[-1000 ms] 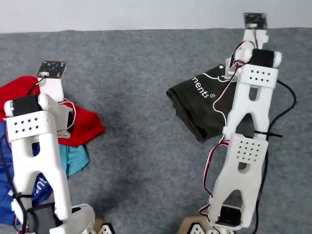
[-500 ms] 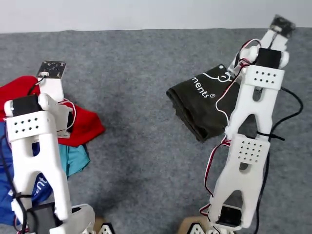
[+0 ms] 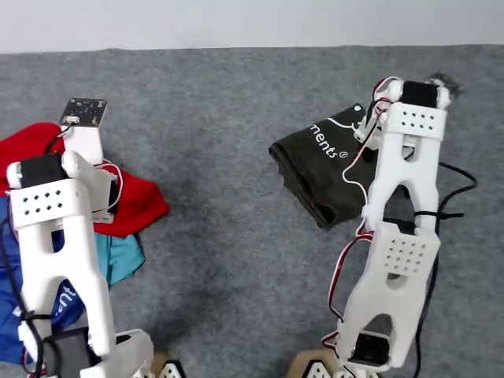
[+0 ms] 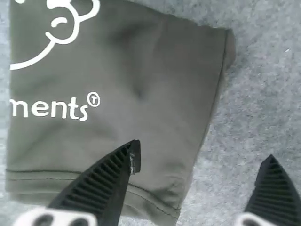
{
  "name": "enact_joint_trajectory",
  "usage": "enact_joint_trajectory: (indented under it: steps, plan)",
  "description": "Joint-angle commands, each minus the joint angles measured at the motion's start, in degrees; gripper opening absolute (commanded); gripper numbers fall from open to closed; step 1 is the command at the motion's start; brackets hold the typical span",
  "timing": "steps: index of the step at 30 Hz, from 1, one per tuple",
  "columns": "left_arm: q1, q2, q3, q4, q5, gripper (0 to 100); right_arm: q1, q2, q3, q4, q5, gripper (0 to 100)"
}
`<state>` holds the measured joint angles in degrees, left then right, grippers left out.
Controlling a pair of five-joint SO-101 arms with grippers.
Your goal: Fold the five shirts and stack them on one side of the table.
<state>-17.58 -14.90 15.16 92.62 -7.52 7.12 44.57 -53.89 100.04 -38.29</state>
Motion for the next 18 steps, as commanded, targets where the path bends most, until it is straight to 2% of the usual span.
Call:
enact_joint_trajectory:
  steps: [1, 12, 18]
  plan:
    - [0.4, -2.3, -0.4, 0.9, 0.4, 0, -1.3, 1.8, -0.4, -1.1, -0.7, 38.7]
    - [0.4, -2.3, -0.3, 1.0, 0.4, 0, -4.0, 12.1, -0.4, -13.1, -0.6, 38.7]
    - [0.4, -2.3, -0.3, 1.0, 0.4, 0, -4.8, 16.3, -0.4, -14.4, -0.6, 37.4]
